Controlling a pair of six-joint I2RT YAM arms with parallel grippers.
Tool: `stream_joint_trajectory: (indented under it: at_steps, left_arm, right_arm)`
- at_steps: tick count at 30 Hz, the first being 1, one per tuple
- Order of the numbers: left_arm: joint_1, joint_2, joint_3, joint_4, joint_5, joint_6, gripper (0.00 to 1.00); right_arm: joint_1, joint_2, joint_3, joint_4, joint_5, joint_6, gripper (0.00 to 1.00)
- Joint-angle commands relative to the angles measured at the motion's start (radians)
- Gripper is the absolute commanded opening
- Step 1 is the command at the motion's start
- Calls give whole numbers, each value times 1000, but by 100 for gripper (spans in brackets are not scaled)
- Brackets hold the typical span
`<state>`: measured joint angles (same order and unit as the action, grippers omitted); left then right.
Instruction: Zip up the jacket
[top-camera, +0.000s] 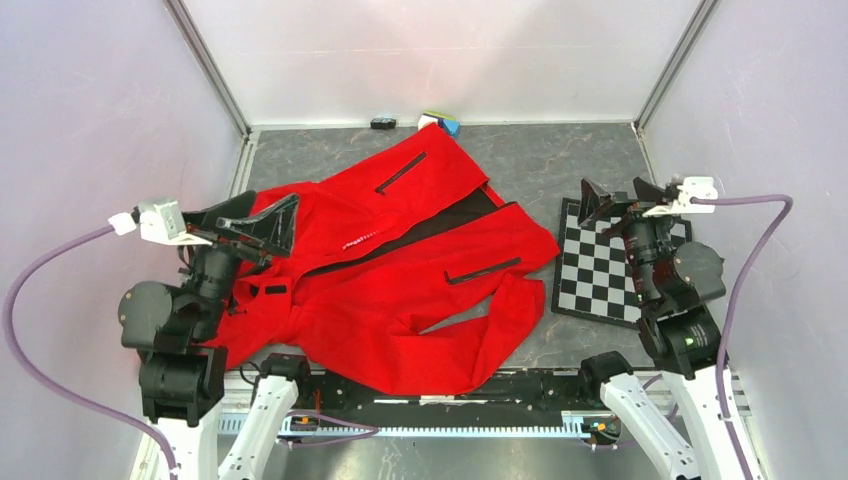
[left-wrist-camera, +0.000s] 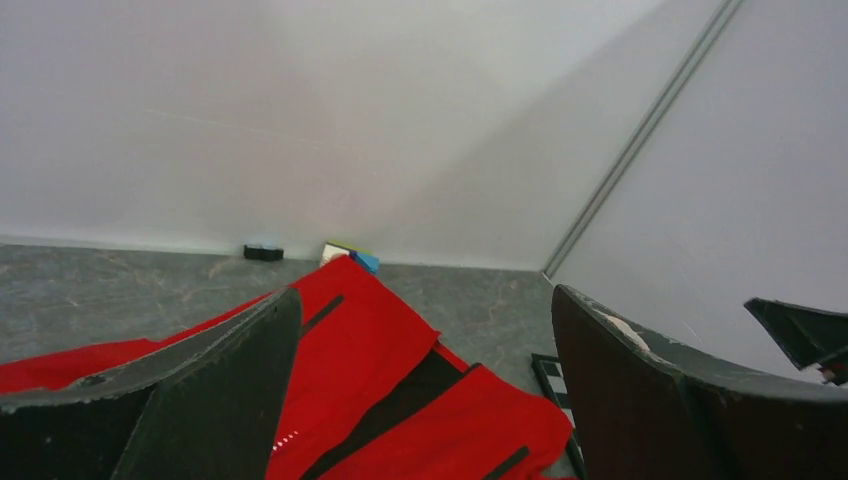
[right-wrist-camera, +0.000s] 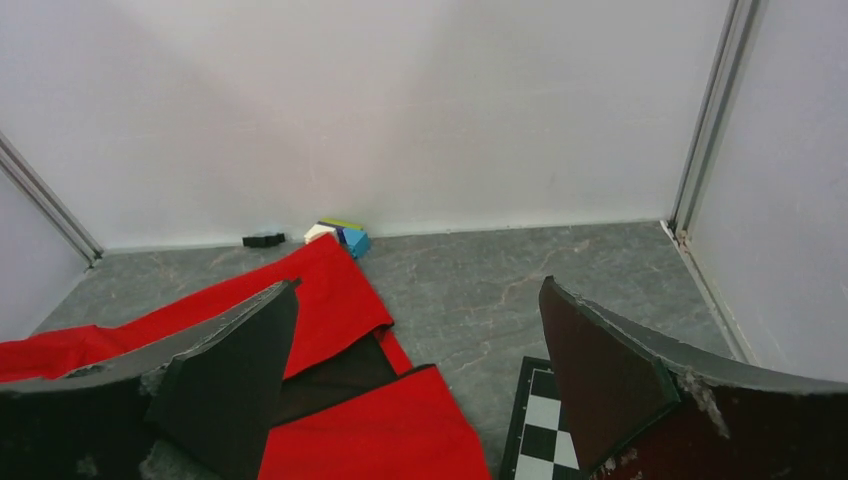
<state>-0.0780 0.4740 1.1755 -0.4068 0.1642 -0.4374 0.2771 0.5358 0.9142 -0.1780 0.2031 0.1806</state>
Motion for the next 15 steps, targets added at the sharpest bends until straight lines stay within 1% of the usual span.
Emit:
stream_joint_trajectory:
  at_steps: [1,2,4,9,12,14,15]
  left_arm:
    - [7,59,-17,24,119,-71,100]
    - [7,70,-30,33,131,-92,100]
    - [7,97,-58,52,157,-135,100]
    - [6,204,-92,116,287,-221,100]
    - [7,245,-130,153,344,-264,100]
    - [7,270,-152,178,371,-277,100]
    - [7,284,-163,183,387,-283,100]
  right_arm:
    - [5,68,-28,0,0,-8,98]
    - [5,80,-54,34,-28,-13,98]
    - [5,109,-110,115,-147,-46,98]
    - [5,213,-160,163,-154,44,98]
    - [5,275,-215,241,-200,89,98]
    - [5,315,-228,249,-213,116,97]
    - [5,331,-236,250,-245,124,97]
